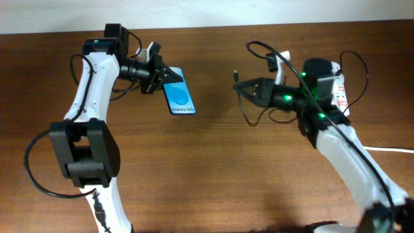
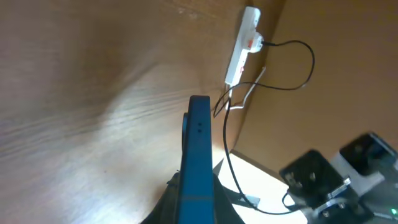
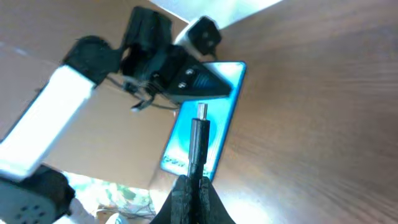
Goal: Plug charger to phone and switch on socket
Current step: 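Lift the cable plug with the right gripper toward the phone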
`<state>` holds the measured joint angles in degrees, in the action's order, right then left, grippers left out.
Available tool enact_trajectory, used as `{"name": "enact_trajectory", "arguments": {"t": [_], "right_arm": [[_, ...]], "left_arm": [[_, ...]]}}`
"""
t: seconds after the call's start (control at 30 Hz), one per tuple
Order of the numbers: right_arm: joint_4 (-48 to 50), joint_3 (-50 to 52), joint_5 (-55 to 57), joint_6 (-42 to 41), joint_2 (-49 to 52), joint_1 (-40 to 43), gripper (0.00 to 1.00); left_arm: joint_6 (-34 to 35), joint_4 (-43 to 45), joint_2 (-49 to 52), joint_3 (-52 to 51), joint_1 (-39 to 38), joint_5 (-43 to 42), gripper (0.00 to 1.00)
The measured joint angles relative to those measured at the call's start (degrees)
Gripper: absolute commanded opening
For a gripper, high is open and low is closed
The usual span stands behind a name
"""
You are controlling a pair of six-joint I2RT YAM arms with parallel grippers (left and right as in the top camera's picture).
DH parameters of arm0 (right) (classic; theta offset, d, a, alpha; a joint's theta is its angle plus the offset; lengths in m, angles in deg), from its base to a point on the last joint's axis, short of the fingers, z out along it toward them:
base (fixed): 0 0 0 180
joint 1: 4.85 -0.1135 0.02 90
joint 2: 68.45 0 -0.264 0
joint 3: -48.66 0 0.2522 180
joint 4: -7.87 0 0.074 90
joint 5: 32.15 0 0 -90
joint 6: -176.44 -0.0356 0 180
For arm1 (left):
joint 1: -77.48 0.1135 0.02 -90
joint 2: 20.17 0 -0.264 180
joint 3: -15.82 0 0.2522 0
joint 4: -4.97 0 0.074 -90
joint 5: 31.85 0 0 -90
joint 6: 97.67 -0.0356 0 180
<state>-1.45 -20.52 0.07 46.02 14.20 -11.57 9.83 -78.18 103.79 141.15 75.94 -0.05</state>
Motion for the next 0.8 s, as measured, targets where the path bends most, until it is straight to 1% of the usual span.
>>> {"name": "enact_trajectory", "arguments": {"t": [0.1, 0.23, 0.33, 0.4, 0.57, 0.73, 0.8], "right_arm": [[-8.7, 0.0, -0.2, 2.2, -5.7, 0.5, 0.04], [-17.7, 0.0, -0.9, 4.2, -11.5, 0.5, 0.04], [-23.1, 0.0, -2.4, 5.7, -13.5, 0.5, 0.04], [-25.7, 0.1, -3.4, 6.6, -13.7, 0.2, 0.04], [-25.3, 0.8, -3.1, 7.5, -12.9, -4.9, 0.04], [-18.4, 1.0, -0.8, 4.9, -10.4, -13.1, 0.04], [-16.0, 1.2, 0.3, 3.5, -9.9, -14.8, 0.04]], "left_arm": [[0.0, 2.3, 0.0, 0.0, -1.1, -1.7, 0.0], [0.0, 7.0, 0.0, 0.0, -2.6, -5.1, 0.0], [0.1, 11.7, 0.0, -0.1, -3.7, -8.5, 0.0], [1.9, 15.4, 0.0, -0.1, -4.2, -11.2, 0.0], [10.7, 22.1, 0.0, -0.1, -4.5, -15.6, 0.0], [18.5, 27.5, 0.0, -0.1, -4.7, -19.0, 0.0], [21.0, 30.5, 0.0, -0.2, -4.9, -20.5, 0.0]]}}
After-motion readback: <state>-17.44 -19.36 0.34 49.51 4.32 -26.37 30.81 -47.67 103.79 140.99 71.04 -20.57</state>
